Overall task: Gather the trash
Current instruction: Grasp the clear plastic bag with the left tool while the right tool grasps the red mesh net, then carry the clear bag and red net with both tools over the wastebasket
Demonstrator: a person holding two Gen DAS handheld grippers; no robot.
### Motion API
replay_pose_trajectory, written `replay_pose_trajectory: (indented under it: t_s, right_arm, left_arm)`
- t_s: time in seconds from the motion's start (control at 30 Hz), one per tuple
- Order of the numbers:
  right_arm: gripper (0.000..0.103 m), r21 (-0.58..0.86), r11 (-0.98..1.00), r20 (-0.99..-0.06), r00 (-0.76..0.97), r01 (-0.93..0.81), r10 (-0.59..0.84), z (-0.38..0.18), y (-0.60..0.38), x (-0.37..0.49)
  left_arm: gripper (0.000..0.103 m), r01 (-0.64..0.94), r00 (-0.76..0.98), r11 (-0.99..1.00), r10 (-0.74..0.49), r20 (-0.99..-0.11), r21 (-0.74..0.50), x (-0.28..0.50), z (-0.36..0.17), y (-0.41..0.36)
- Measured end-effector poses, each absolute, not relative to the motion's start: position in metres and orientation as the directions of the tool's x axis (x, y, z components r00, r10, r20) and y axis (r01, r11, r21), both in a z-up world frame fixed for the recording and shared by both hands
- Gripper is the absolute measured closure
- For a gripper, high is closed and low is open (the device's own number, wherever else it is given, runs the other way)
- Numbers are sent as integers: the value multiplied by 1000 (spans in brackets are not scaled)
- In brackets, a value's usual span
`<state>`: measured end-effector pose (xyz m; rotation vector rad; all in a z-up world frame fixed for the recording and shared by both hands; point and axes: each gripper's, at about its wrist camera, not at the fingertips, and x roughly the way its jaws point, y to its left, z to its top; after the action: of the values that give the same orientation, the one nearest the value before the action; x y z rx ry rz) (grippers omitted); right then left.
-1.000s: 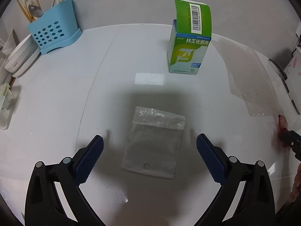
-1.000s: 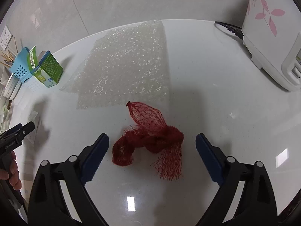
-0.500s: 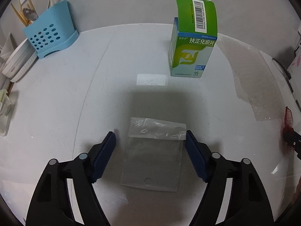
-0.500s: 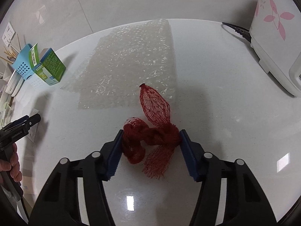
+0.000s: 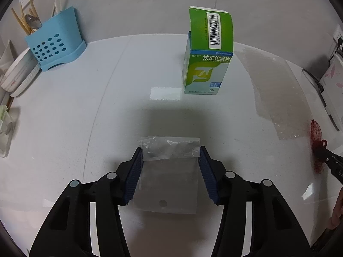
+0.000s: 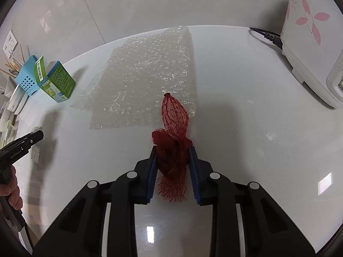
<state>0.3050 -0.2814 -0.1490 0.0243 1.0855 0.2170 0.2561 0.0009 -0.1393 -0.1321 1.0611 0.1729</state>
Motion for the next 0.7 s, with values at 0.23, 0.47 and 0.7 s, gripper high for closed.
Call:
replay_pose_trajectory:
  t_s: [0.23, 0.47, 0.7]
  right_arm:
    - [77, 124, 977, -873, 450, -171, 190, -144, -278, 295]
    - [77, 136, 977, -864, 463, -163, 198, -133, -278, 280]
    - [77, 154, 974, -852, 476, -168, 217, -122, -276, 261]
  left_arm:
    - [52, -200, 489, 979, 60, -870, -45, 244, -134, 0]
    - [52, -187, 507, 981, 49, -860, -54, 227, -123, -2]
    - [52, -170, 523, 983, 34, -851, -66, 209, -110, -3]
